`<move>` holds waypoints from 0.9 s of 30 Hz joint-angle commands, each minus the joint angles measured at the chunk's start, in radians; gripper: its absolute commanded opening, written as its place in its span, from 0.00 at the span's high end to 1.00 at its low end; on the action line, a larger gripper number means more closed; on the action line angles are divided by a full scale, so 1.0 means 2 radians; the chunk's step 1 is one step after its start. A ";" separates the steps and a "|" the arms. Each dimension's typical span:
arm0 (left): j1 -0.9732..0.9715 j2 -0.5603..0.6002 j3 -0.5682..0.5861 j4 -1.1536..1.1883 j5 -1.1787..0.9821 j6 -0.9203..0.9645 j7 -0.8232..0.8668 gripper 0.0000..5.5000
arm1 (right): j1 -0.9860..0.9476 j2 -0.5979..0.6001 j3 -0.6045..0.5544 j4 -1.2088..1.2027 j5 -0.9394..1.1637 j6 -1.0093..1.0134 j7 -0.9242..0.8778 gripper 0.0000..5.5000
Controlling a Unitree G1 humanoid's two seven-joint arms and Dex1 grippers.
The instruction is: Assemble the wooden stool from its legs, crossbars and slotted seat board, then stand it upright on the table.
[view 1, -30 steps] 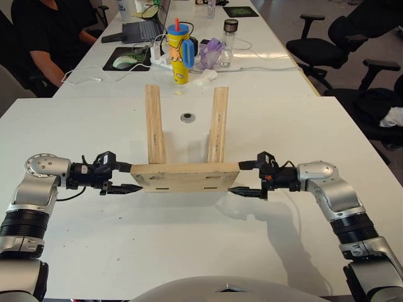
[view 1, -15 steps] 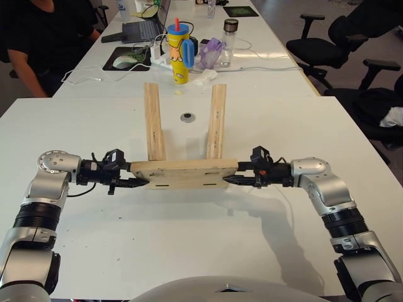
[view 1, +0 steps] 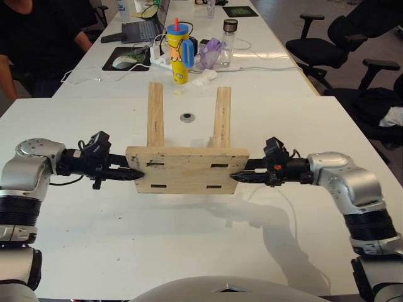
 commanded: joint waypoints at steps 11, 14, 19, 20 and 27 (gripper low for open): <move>-0.254 0.151 -0.012 0.008 -0.325 0.517 0.000 0.76 | -0.404 -0.206 0.140 0.191 0.366 0.407 0.155 0.76; -0.226 0.125 -0.048 0.038 -0.302 0.517 0.000 0.76 | -0.357 -0.181 0.189 0.234 0.339 0.407 0.143 0.76; -0.178 0.114 -0.090 0.072 -0.287 0.490 0.000 0.76 | -0.327 -0.138 0.238 0.296 0.317 0.407 0.145 0.76; -0.184 0.106 -0.099 0.087 -0.277 0.478 0.000 0.76 | -0.323 -0.131 0.235 0.311 0.307 0.406 0.143 0.70; -0.236 0.079 -0.123 0.223 -0.220 0.416 0.000 0.52 | -0.348 -0.104 0.200 0.431 0.223 0.403 0.166 0.49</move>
